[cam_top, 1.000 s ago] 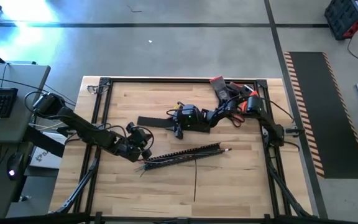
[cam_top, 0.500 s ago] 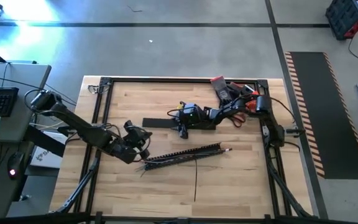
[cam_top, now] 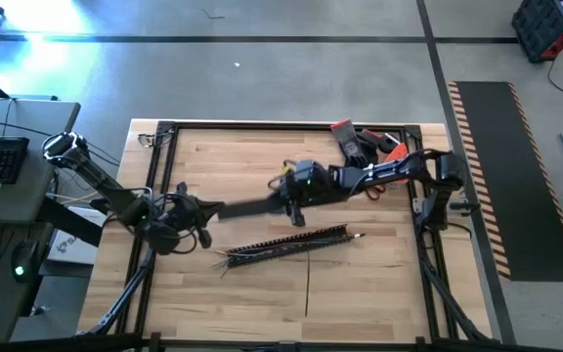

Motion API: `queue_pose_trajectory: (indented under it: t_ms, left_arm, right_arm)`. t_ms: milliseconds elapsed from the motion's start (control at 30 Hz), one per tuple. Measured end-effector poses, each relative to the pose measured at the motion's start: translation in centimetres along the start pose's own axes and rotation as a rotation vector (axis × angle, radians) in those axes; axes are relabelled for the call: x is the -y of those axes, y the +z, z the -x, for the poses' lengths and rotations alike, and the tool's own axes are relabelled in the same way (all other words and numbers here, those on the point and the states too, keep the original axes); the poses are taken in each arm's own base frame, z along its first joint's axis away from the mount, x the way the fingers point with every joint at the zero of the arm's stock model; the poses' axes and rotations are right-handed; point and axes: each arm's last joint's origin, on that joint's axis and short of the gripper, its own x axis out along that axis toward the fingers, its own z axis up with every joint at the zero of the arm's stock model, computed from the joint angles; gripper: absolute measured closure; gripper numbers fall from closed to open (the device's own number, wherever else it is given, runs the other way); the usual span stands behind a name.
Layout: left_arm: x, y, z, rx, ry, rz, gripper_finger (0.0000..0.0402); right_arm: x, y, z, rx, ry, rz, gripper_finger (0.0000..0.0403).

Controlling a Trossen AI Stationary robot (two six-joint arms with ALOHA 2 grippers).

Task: Ziptie cables
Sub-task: Close the black cable duct

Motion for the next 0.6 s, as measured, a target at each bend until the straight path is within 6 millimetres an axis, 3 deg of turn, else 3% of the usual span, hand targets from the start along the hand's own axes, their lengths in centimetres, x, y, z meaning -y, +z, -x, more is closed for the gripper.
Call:
queue_pose_trajectory:
  t_ms: [267, 367, 600]
  left_arm:
    - [1.7, -0.3, 0.8, -0.022, -0.156, -0.015, 0.0401]
    - [2.8, -1.4, 0.5, -0.051, -0.155, 0.015, 0.0401]
    - [5.4, -4.5, -1.5, -0.136, -0.13, 0.028, 0.0402]
  right_arm:
    - [-6.1, 0.3, -1.3, -0.044, 0.162, -0.001, 0.0188]
    - [-7.1, 0.4, -1.6, -0.059, 0.088, 0.017, 0.0188]
    - [-7.9, -0.2, -2.3, -0.082, 0.095, 0.02, 0.0188]
